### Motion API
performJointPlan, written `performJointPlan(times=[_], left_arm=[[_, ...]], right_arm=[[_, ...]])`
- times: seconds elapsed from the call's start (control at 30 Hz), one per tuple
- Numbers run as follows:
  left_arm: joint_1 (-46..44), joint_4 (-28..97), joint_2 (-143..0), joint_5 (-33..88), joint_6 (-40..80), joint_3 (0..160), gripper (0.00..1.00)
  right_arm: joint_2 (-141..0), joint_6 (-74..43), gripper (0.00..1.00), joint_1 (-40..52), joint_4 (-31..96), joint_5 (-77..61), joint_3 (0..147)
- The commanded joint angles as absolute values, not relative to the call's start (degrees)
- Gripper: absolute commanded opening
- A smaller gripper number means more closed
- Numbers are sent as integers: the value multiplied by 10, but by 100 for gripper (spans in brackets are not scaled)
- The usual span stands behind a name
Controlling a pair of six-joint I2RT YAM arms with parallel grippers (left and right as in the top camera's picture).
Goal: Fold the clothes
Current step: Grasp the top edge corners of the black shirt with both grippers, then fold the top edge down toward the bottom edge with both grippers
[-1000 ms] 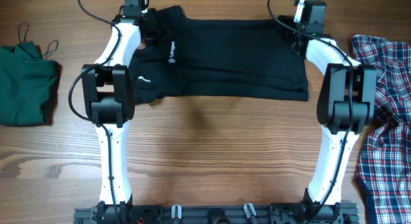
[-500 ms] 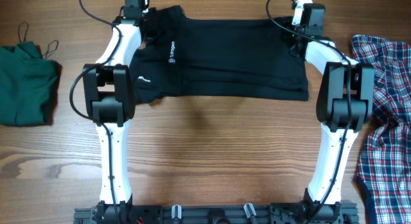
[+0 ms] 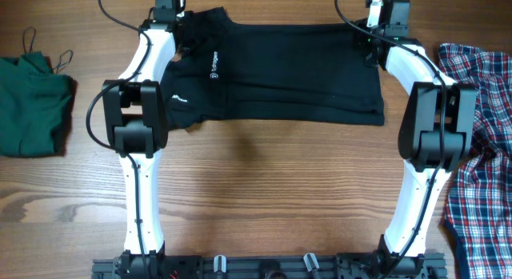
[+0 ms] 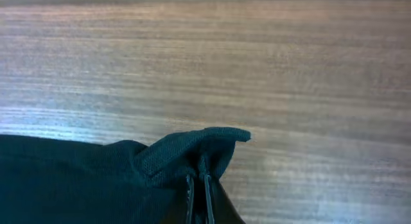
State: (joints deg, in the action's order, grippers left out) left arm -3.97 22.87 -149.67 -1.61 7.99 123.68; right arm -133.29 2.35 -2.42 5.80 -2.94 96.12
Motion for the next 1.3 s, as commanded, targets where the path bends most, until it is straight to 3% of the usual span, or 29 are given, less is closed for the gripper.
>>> performJointPlan(times=[0.0, 0.6, 1.27], left_arm=[[-37, 235, -1467, -9, 81, 1241, 4], [-23, 367, -1374, -31, 77, 1241, 4], [-22, 623, -1305, -17, 77, 1241, 4]], right_arm=[[-1313, 45, 4, -23, 44, -19, 960], [-1212, 57, 4, -22, 117, -20, 960], [-1199, 59, 4, -22, 378, -20, 960]])
